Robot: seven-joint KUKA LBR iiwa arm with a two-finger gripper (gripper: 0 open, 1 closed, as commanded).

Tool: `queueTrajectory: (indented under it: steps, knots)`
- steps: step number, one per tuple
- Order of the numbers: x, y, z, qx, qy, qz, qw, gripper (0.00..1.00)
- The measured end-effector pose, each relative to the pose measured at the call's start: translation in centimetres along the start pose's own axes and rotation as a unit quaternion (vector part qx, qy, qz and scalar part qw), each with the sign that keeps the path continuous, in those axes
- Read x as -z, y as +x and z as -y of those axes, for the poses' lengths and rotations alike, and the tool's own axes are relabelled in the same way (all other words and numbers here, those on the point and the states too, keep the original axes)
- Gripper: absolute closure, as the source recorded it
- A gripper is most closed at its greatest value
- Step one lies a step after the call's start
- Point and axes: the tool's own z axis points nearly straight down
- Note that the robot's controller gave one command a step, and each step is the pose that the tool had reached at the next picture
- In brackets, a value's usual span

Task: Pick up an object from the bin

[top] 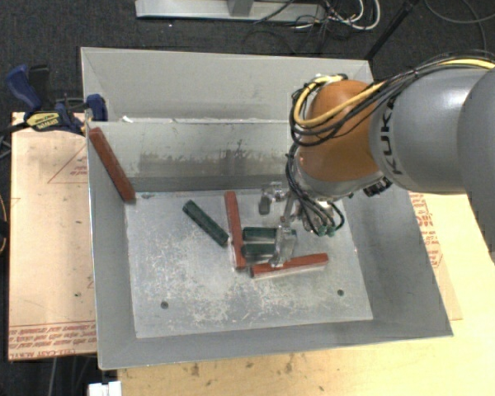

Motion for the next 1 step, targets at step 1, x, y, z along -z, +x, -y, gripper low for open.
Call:
queueTrajectory:
  steps: [1]
  knots:
    - [-0.70, 2.68, 3.04, 0.021, 0.000, -0.0049, 0.9998, 0.00]
